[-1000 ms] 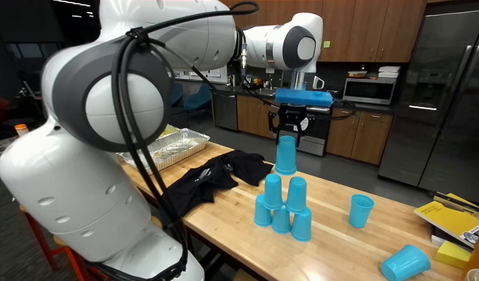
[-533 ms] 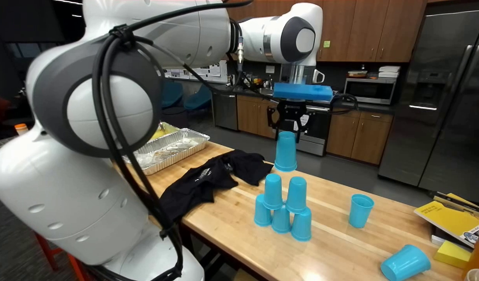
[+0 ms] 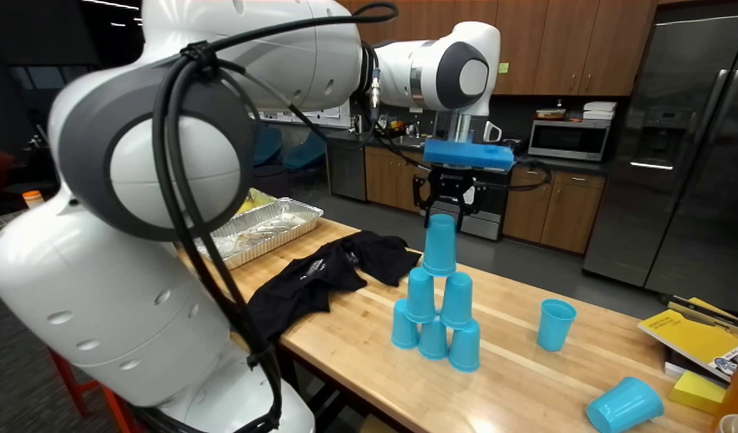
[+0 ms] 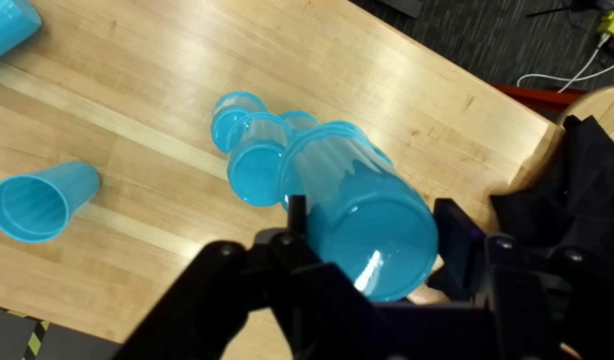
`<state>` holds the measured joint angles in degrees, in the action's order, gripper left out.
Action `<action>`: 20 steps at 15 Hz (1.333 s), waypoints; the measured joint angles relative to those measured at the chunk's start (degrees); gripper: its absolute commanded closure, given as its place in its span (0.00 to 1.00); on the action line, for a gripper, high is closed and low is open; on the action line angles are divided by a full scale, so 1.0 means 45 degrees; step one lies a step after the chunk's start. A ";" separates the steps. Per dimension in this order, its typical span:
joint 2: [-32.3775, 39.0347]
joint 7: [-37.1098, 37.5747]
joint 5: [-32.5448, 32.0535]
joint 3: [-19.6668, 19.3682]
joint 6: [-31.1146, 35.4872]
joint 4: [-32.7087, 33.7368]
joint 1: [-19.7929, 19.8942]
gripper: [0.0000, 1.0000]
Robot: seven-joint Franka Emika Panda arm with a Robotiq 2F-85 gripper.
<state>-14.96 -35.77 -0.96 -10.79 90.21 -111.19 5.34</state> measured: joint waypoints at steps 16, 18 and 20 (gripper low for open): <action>0.0714 0.0000 -0.0004 -0.0058 0.0590 -0.0101 0.0013 0.62; 0.0714 0.0000 -0.0004 -0.0058 0.0590 -0.0097 0.0012 0.62; 0.0716 0.0000 -0.0004 -0.0058 0.0590 -0.0097 0.0012 0.62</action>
<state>-11.74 -35.77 -0.97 -11.05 92.87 -111.63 5.40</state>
